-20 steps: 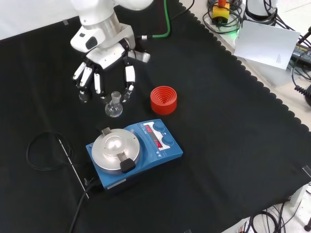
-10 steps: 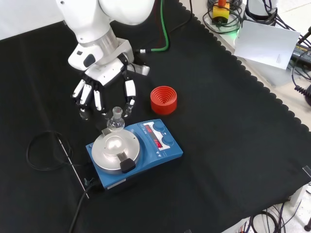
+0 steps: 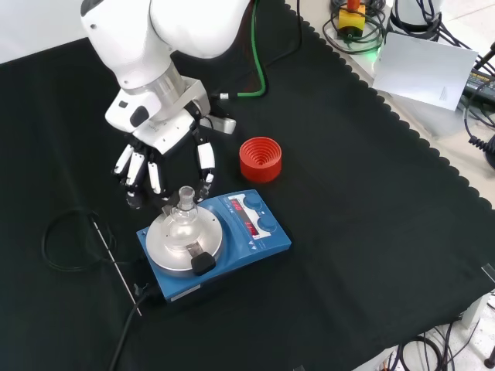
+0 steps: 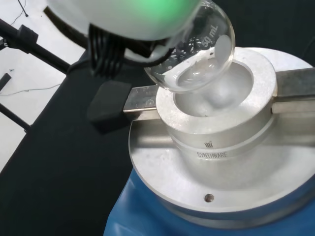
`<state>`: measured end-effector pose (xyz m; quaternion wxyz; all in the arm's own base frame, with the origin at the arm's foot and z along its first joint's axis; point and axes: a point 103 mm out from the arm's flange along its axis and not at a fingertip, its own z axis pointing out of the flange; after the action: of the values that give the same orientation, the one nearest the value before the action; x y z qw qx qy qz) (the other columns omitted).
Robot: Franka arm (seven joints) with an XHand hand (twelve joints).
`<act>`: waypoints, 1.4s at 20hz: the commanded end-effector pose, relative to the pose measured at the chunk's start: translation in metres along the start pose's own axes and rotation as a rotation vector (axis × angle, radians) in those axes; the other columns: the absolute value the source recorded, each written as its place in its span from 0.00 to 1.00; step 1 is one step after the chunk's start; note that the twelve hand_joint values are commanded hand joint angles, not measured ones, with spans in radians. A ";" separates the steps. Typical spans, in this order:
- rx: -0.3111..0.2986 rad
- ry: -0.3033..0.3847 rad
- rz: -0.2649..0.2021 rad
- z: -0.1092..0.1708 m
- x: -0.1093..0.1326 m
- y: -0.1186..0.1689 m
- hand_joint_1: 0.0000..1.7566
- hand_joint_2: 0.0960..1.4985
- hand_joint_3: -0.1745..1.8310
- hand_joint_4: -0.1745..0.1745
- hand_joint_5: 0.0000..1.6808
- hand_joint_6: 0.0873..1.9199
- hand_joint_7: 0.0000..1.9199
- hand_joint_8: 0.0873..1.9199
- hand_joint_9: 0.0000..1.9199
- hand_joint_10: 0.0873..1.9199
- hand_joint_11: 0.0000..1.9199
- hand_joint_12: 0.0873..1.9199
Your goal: Place the round-bottom flask on the heater.
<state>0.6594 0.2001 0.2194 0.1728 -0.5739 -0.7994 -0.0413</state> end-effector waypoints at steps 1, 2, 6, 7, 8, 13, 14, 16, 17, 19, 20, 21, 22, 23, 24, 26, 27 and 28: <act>0.030 -0.002 -0.002 0.011 -0.001 0.010 0.64 0.35 0.51 0.96 0.74 0.40 0.23 0.32 0.36 0.27 0.18 0.69; 0.032 -0.004 -0.001 0.012 -0.003 0.011 0.64 0.35 0.51 0.96 0.74 0.40 0.23 0.32 0.36 0.27 0.18 0.69; 0.041 -0.010 0.005 0.014 -0.008 0.014 0.64 0.35 0.51 0.96 0.74 0.40 0.23 0.32 0.36 0.27 0.18 0.69; 0.041 -0.008 0.006 0.014 -0.010 0.014 0.64 0.35 0.51 0.96 0.74 0.40 0.23 0.32 0.36 0.27 0.18 0.69; 0.041 -0.008 0.008 0.014 -0.011 0.015 0.64 0.35 0.51 0.96 0.74 0.40 0.23 0.32 0.36 0.27 0.18 0.69; 0.047 -0.006 0.011 0.016 -0.014 0.016 0.64 0.35 0.51 0.96 0.74 0.40 0.23 0.32 0.36 0.27 0.18 0.69; 0.047 -0.009 0.012 0.017 -0.014 0.016 0.64 0.35 0.51 0.96 0.74 0.40 0.23 0.32 0.36 0.27 0.18 0.69; 0.048 -0.012 0.013 0.017 -0.013 0.016 0.64 0.35 0.51 0.96 0.74 0.40 0.23 0.32 0.36 0.27 0.18 0.69; 0.049 -0.012 0.015 0.017 -0.014 0.016 0.64 0.35 0.51 0.96 0.74 0.40 0.23 0.32 0.36 0.27 0.18 0.69; 0.052 -0.011 0.019 0.018 -0.015 0.017 0.64 0.35 0.50 0.96 0.74 0.40 0.23 0.32 0.36 0.27 0.18 0.69; 0.054 -0.012 0.022 0.019 -0.015 0.017 0.64 0.35 0.50 0.96 0.74 0.40 0.23 0.32 0.36 0.27 0.18 0.69; 0.055 -0.013 0.023 0.019 -0.015 0.018 0.64 0.35 0.50 0.96 0.73 0.40 0.23 0.32 0.36 0.27 0.18 0.69; 0.057 -0.012 0.024 0.020 -0.015 0.018 0.64 0.35 0.50 0.96 0.73 0.40 0.23 0.32 0.36 0.27 0.19 0.69; 0.059 -0.012 0.027 0.020 -0.016 0.018 0.64 0.35 0.50 0.96 0.73 0.40 0.23 0.32 0.36 0.27 0.19 0.69; 0.061 -0.012 0.028 0.021 -0.017 0.019 0.64 0.35 0.50 0.96 0.73 0.40 0.23 0.32 0.36 0.27 0.19 0.69; 0.064 -0.011 0.032 0.023 -0.019 0.019 0.64 0.35 0.50 0.97 0.73 0.41 0.23 0.32 0.36 0.27 0.19 0.69; 0.065 -0.010 0.033 0.024 -0.020 0.020 0.64 0.35 0.50 0.97 0.73 0.41 0.23 0.32 0.36 0.27 0.19 0.68; 0.068 -0.010 0.035 0.025 -0.020 0.020 0.64 0.36 0.49 0.99 0.73 0.41 0.22 0.32 0.36 0.27 0.19 0.68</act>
<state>0.6776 0.1970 0.1906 0.1860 -0.5796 -0.7933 -0.0119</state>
